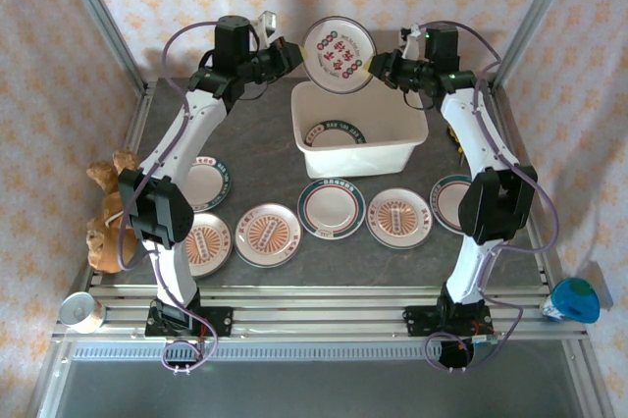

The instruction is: Place the plates into the plastic bin on the countertop

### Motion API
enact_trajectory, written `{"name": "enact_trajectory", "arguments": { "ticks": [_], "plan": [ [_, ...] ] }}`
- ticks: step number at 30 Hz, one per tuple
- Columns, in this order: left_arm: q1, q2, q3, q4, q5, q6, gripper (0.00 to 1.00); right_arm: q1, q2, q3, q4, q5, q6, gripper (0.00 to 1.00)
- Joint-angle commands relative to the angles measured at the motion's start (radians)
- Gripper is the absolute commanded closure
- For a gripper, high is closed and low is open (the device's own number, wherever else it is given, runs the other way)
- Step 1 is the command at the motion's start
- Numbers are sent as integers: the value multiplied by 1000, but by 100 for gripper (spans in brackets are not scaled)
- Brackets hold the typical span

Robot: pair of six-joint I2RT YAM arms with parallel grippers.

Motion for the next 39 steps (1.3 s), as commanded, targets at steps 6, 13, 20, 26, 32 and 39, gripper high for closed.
{"name": "enact_trajectory", "arguments": {
  "ticks": [6,13,20,26,32,39],
  "plan": [
    [-10,33,12,-23,5,51,96,4,-27,-10,51,-15,2,93],
    [-10,40,35,-125,-51,126,75,3,-22,-15,76,-25,21,98],
    [-10,41,47,-163,-77,170,63,-4,-22,-24,83,-21,30,100],
    [12,26,82,-241,-138,231,50,-19,-27,-33,33,-18,-2,100],
    [84,-48,37,-244,-165,240,46,-30,-30,-33,-131,-12,-128,100],
    [132,-107,-73,-223,-190,240,45,-30,-27,-59,-292,5,-261,100]
  ]
}}
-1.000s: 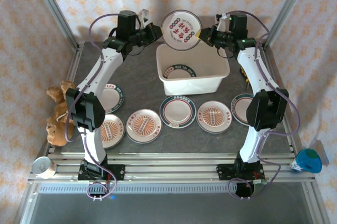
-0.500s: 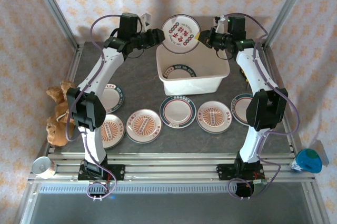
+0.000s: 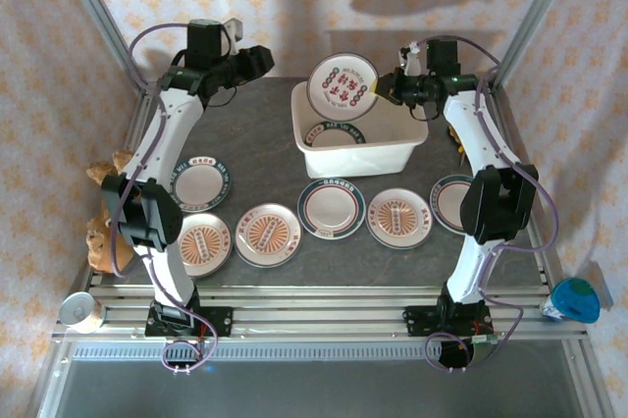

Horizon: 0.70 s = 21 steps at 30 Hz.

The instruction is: Place the plates into the plastic bin on the countertop

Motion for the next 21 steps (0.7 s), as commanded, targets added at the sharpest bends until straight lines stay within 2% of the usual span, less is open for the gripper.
{"name": "enact_trajectory", "arguments": {
  "ticks": [1,8,21],
  "plan": [
    [-1,-44,-39,0,-27,27,45,-2,-23,-12,-99,10,-102,100],
    [-1,-45,-100,3,-32,27,45,3,32,-7,-184,51,-150,100],
    [-1,-64,-172,19,-54,24,45,42,183,115,-267,93,-163,100]
  ]
}}
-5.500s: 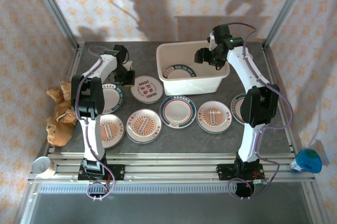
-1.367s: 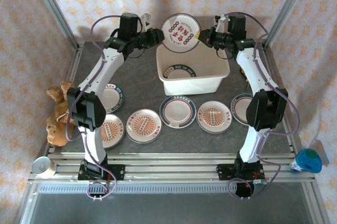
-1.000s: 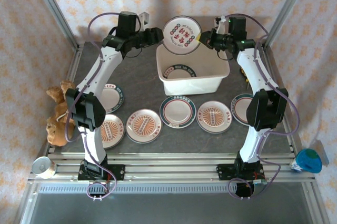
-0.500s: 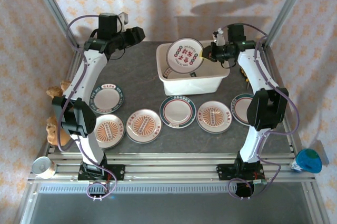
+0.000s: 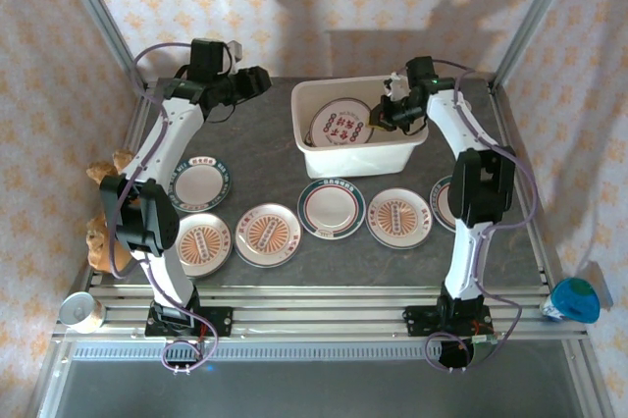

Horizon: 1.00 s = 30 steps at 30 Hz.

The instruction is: Place the plates into the plastic bin on the countertop

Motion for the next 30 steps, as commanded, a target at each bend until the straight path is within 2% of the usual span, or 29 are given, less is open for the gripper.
{"name": "enact_trajectory", "arguments": {
  "ticks": [1,20,30],
  "plan": [
    [-4,-37,-16,19,-31,17,44,9,12,64,-39,14,-17,100],
    [-3,-17,-42,14,-47,23,44,28,131,127,-140,14,-47,100],
    [-5,-5,-52,-2,-47,29,44,37,169,143,-167,58,-43,96]
  ]
}}
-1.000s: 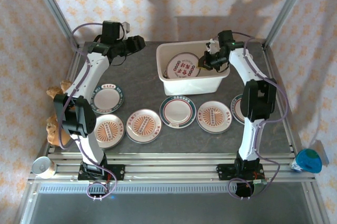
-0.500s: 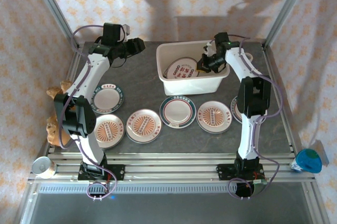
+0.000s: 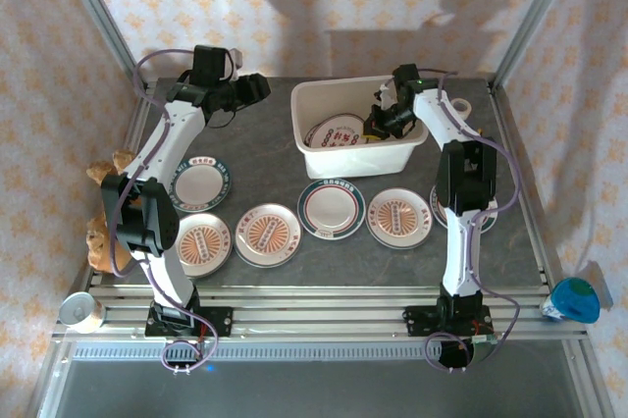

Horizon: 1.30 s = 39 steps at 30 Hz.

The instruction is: Place the plates into the plastic bin on the countertop

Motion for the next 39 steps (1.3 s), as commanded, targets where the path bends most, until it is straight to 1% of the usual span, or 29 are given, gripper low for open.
{"name": "enact_trajectory", "arguments": {
  "ticks": [1,7,11,22,24,29,32,39],
  "plan": [
    [-4,0,-7,-4,-24,30,44,11,16,34,-61,13,-23,96],
    [-5,12,-1,-21,-22,36,44,18,37,44,-85,46,-23,93],
    [-5,17,-1,-35,-22,43,44,17,35,42,-86,74,-14,87],
    [-5,23,2,-77,-25,69,44,18,-14,44,-75,126,8,57],
    [-5,24,2,-84,-25,75,44,21,-25,47,-75,140,11,52],
    [-5,26,-4,-114,-21,103,44,26,-77,23,-49,207,15,40],
    [-4,21,-17,-127,-15,121,44,27,-94,18,-53,233,21,36],
    [-1,6,-67,-144,1,157,44,33,-144,17,-91,325,28,32]
  ]
}}
